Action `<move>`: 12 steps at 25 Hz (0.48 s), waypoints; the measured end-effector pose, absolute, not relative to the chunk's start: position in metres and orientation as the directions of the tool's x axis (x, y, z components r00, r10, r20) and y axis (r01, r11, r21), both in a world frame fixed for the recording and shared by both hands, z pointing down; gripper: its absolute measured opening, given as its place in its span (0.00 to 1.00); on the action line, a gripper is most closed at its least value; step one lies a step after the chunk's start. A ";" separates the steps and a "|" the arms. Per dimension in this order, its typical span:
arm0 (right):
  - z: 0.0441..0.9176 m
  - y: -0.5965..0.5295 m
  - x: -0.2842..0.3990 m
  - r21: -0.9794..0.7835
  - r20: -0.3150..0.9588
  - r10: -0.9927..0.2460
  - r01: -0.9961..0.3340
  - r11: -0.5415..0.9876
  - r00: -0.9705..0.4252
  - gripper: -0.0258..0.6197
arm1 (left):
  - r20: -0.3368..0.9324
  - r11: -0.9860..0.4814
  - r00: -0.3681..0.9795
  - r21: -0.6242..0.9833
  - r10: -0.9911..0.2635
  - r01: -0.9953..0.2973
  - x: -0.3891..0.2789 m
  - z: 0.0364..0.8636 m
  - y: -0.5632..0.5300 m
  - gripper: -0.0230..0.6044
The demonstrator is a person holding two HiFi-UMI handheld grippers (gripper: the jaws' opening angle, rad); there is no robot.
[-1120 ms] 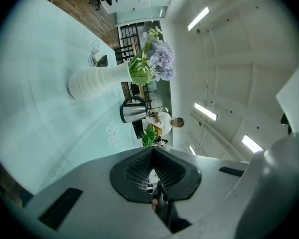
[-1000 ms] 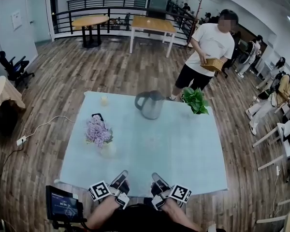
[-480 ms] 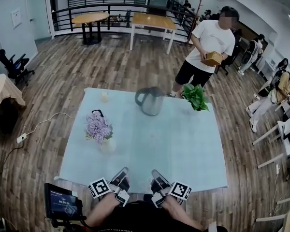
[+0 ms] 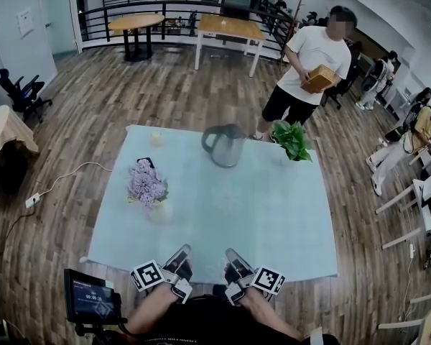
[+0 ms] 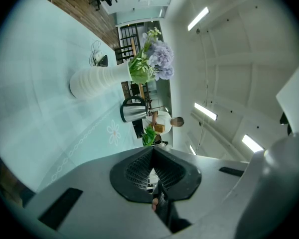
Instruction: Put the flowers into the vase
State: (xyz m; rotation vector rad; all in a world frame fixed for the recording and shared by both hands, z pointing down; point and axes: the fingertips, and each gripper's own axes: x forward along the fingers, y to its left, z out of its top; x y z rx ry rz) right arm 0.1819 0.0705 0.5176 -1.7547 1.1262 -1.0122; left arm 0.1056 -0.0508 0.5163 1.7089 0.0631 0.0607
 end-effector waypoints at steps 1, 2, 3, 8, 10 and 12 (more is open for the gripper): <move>0.517 0.071 0.182 -0.911 0.194 -0.940 -0.303 -0.279 0.281 0.07 | 0.006 -0.141 0.997 0.990 0.077 0.005 0.105 0.516 -0.050 0.05; 0.515 0.070 0.182 -0.910 0.187 -0.942 -0.313 -0.273 0.278 0.07 | 0.010 -0.146 0.997 0.989 0.078 0.002 0.105 0.516 -0.050 0.05; 0.515 0.070 0.182 -0.909 0.183 -0.943 -0.318 -0.270 0.277 0.07 | 0.016 -0.152 0.997 0.988 0.079 -0.004 0.104 0.517 -0.051 0.05; 0.514 0.069 0.183 -0.909 0.183 -0.944 -0.319 -0.270 0.276 0.07 | 0.001 -0.127 0.997 0.992 0.076 0.008 0.106 0.515 -0.050 0.05; 0.514 0.068 0.183 -0.909 0.183 -0.943 -0.319 -0.269 0.277 0.07 | 0.008 -0.130 0.997 0.992 0.076 0.002 0.106 0.517 -0.051 0.05; 0.514 0.068 0.184 -0.909 0.182 -0.943 -0.318 -0.269 0.278 0.07 | 0.018 -0.136 0.997 0.991 0.077 -0.008 0.106 0.519 -0.052 0.05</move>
